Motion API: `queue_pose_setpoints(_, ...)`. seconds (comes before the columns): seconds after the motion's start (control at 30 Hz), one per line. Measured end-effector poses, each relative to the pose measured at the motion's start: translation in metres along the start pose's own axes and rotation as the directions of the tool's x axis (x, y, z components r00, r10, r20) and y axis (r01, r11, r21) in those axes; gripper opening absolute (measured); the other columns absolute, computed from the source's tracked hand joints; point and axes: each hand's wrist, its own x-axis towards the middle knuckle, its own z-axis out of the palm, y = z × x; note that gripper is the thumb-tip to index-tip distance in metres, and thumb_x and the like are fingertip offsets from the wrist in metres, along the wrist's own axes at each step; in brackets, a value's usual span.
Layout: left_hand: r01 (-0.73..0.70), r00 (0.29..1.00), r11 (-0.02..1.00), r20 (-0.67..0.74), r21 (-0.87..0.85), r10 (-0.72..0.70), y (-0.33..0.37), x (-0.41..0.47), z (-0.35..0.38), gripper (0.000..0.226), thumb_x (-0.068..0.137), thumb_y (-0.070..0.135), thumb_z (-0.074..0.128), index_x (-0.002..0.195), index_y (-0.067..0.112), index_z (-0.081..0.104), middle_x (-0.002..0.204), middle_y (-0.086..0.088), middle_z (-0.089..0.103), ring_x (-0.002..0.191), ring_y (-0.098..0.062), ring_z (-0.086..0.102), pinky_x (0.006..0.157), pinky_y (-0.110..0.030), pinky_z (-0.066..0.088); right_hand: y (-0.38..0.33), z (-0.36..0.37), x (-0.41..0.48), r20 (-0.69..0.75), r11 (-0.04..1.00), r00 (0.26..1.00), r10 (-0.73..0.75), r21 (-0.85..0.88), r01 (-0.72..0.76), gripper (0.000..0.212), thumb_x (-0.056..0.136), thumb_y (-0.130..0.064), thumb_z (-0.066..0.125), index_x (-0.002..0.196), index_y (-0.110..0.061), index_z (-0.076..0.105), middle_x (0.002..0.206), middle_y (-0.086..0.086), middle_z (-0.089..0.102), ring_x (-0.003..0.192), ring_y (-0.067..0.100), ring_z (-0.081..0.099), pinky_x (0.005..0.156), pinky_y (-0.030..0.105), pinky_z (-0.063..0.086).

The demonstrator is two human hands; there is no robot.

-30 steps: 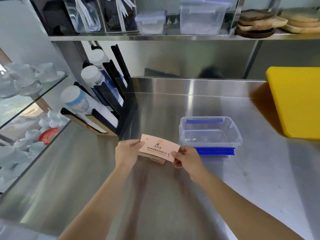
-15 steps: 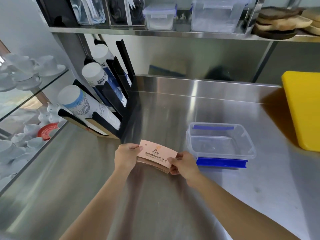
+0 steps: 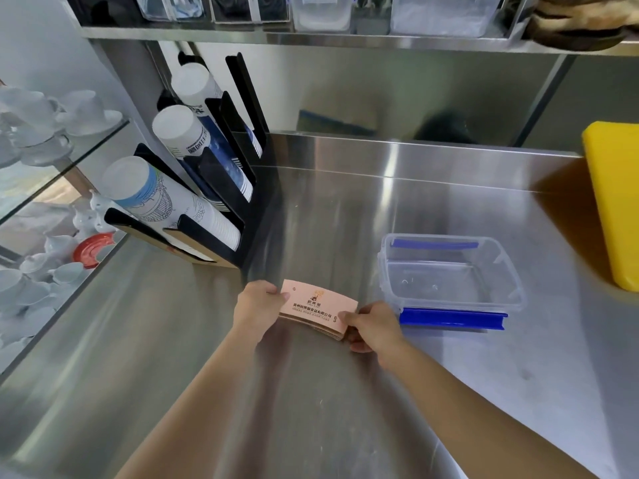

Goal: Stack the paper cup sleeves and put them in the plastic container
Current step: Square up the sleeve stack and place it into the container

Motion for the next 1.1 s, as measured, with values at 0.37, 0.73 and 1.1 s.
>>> queue_pose_setpoints(0.37, 0.167, 0.936, 0.986, 0.314, -0.005, -0.157, 0.008, 0.018, -0.006, 0.061, 0.057, 0.031, 0.086, 0.099, 0.006, 0.048, 0.104, -0.01, 0.063, 0.103, -0.025, 0.058, 0.097, -0.04, 0.045, -0.005, 0.003, 0.002, -0.016, 1.0, 1.0, 0.007, -0.021, -0.007, 0.023, 0.082, -0.01, 0.065, 0.096, 0.008, 0.062, 0.089, 0.021, 0.068, 0.064, 0.025, 0.062, 0.058, 0.035, 0.056)
queue_pose_setpoints(0.73, 0.045, 0.851, 0.909, 0.493, -0.415, 0.183, -0.02, -0.027, -0.011, 0.039, 0.069, -0.01, 0.071, 0.101, 0.008, 0.056, 0.091, -0.003, 0.07, 0.08, -0.008, 0.067, 0.065, -0.014, 0.052, 0.021, -0.017, -0.011, 0.161, 0.984, 0.972, -0.173, 0.066, 0.164, 0.039, 0.07, 0.006, 0.071, 0.103, -0.012, 0.063, 0.096, 0.004, 0.07, 0.095, 0.022, 0.065, 0.086, 0.033, 0.053)
queue_pose_setpoints(1.1, 0.017, 0.918, 0.669, 0.277, -0.743, 0.284, -0.039, -0.079, 0.04, 0.055, 0.06, 0.011, 0.074, 0.108, 0.019, 0.048, 0.109, -0.008, 0.067, 0.1, -0.02, 0.063, 0.089, -0.034, 0.049, 0.043, -0.018, -0.035, 0.105, 0.938, 0.938, -0.329, 0.15, 0.312, 0.041, 0.077, 0.001, 0.065, 0.105, -0.027, 0.053, 0.107, -0.004, 0.064, 0.103, 0.01, 0.059, 0.092, 0.028, 0.047)
